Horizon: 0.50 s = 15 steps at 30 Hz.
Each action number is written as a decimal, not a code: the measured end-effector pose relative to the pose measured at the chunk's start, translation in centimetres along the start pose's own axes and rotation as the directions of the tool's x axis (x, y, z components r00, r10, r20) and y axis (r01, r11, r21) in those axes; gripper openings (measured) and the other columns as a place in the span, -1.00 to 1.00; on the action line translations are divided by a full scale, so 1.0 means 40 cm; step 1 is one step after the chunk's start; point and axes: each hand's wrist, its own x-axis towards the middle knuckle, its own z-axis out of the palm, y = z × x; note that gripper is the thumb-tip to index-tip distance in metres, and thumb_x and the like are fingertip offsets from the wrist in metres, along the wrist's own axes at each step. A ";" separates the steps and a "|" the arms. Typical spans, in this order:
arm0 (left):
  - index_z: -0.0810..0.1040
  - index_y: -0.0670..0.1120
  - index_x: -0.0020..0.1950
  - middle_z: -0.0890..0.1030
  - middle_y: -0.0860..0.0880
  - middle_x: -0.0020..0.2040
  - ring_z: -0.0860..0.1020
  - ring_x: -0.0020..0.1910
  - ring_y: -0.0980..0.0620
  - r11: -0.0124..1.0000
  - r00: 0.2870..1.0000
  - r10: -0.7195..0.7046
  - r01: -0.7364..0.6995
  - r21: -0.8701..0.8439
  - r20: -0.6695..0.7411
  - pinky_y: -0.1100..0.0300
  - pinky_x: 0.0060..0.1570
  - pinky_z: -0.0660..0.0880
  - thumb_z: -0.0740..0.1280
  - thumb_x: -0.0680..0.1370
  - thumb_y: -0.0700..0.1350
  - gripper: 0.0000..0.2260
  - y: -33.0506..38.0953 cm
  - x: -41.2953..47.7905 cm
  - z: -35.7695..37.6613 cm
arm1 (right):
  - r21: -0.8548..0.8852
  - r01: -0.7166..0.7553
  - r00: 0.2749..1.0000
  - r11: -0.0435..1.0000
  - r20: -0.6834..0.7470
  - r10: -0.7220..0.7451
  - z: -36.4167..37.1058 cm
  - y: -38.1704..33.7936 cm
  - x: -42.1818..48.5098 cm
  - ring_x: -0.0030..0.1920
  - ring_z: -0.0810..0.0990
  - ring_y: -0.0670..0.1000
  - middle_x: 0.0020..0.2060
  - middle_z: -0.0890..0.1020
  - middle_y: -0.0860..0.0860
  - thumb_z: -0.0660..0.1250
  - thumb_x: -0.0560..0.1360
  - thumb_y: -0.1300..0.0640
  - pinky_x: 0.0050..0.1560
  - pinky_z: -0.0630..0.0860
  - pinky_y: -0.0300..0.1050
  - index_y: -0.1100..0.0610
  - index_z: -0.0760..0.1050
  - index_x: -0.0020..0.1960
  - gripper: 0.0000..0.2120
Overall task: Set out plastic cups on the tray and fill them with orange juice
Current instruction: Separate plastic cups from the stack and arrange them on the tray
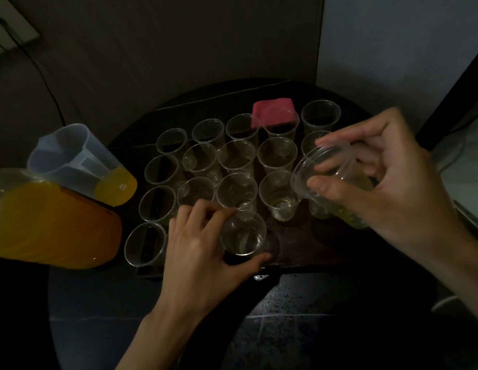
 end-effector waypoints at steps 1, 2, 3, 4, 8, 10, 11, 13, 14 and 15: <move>0.64 -0.05 0.20 0.52 0.04 0.11 0.45 0.08 0.02 1.000 1.000 0.004 -0.004 -0.008 -0.005 0.08 0.02 0.42 0.39 0.33 0.43 -0.33 0.003 0.000 -0.001 | 0.006 -0.003 1.000 1.000 0.003 0.003 0.001 -0.001 0.000 0.01 0.71 -0.08 0.11 0.66 -0.08 0.55 0.29 -0.17 -0.03 0.65 -0.18 0.02 0.39 0.15 -0.43; 0.63 -0.04 0.20 0.52 0.05 0.11 0.46 0.07 0.02 1.000 1.000 0.006 -0.006 -0.024 -0.010 0.06 0.01 0.45 0.39 0.34 0.43 -0.34 0.005 0.001 -0.005 | 0.015 -0.005 1.000 1.000 0.005 0.005 0.002 -0.001 0.000 0.01 0.71 -0.08 0.11 0.66 -0.08 0.57 0.27 -0.16 -0.02 0.64 -0.18 -0.02 0.39 0.14 -0.43; 0.63 -0.02 0.21 0.53 0.07 0.11 0.47 0.07 0.04 0.998 1.000 0.002 -0.003 -0.069 -0.017 0.07 0.01 0.47 0.38 0.35 0.43 -0.35 0.010 0.002 -0.012 | 0.028 -0.007 1.000 1.000 0.007 0.006 0.004 -0.003 0.000 0.02 0.71 -0.09 0.11 0.66 -0.09 0.59 0.26 -0.16 -0.01 0.64 -0.18 -0.06 0.38 0.12 -0.42; 0.62 0.00 0.21 0.53 0.10 0.10 0.50 0.07 0.07 0.986 1.000 -0.021 0.017 -0.163 -0.021 0.12 0.02 0.48 0.36 0.39 0.43 -0.39 0.021 0.006 -0.025 | 0.043 -0.009 1.000 0.999 0.009 0.008 0.007 -0.005 0.000 0.02 0.71 -0.09 0.11 0.67 -0.11 0.61 0.24 -0.18 -0.01 0.64 -0.19 -0.09 0.38 0.11 -0.42; 0.63 0.05 0.17 0.65 0.08 0.03 0.62 0.08 0.05 0.723 0.976 -0.173 0.217 -0.657 0.131 0.25 -0.01 0.54 0.23 0.51 0.31 -0.55 0.109 0.064 -0.090 | -0.003 -0.016 0.999 1.000 0.047 0.016 0.022 -0.019 -0.004 0.06 0.68 -0.18 0.11 0.65 -0.15 0.61 0.16 -0.20 0.04 0.59 -0.28 -0.09 0.40 0.09 -0.38; 0.65 0.08 0.15 0.69 0.07 0.01 0.66 0.02 0.08 0.659 0.956 -0.172 0.291 -0.693 0.238 0.16 -0.01 0.63 0.29 0.44 0.32 -0.56 0.150 0.109 -0.102 | -0.060 -0.008 0.997 0.998 0.070 0.012 0.033 -0.028 -0.009 0.09 0.63 -0.25 0.11 0.62 -0.18 0.59 0.12 -0.21 0.03 0.54 -0.40 -0.08 0.41 0.07 -0.37; 0.65 0.10 0.13 0.69 0.09 0.01 0.67 0.00 0.11 0.681 0.953 -0.165 0.297 -0.669 0.256 0.10 -0.01 0.65 0.34 0.39 0.34 -0.55 0.166 0.129 -0.102 | -0.071 -0.002 0.997 0.997 0.075 0.007 0.037 -0.031 -0.012 0.10 0.62 -0.27 0.09 0.61 -0.19 0.59 0.13 -0.20 0.02 0.52 -0.43 -0.07 0.42 0.06 -0.39; 0.65 0.11 0.10 0.69 0.11 -0.03 0.67 -0.06 0.14 0.740 0.955 -0.169 0.286 -0.609 0.244 0.06 -0.08 0.67 0.43 0.29 0.35 -0.52 0.188 0.160 -0.101 | -0.066 0.009 0.998 0.998 0.070 -0.004 0.037 -0.033 -0.016 0.10 0.61 -0.26 0.07 0.61 -0.18 0.63 0.15 -0.10 -0.01 0.52 -0.44 -0.03 0.43 0.04 -0.42; 0.66 0.10 0.08 0.69 0.10 -0.06 0.67 -0.10 0.14 0.747 0.955 -0.172 0.286 -0.601 0.241 0.05 -0.12 0.66 0.45 0.26 0.34 -0.51 0.193 0.168 -0.101 | -0.068 0.019 0.998 0.998 0.060 -0.015 0.032 -0.032 -0.018 0.09 0.62 -0.26 0.07 0.61 -0.17 0.64 0.15 -0.06 -0.01 0.53 -0.43 -0.03 0.43 0.03 -0.44; 0.66 0.08 0.08 0.69 0.09 -0.08 0.67 -0.12 0.13 0.738 0.952 -0.175 0.297 -0.605 0.253 0.04 -0.13 0.66 0.47 0.25 0.32 -0.50 0.195 0.173 -0.101 | -0.077 0.033 0.998 0.997 0.053 -0.029 0.027 -0.031 -0.019 0.09 0.62 -0.25 0.07 0.61 -0.16 0.64 0.15 -0.04 -0.01 0.53 -0.43 -0.05 0.42 0.02 -0.45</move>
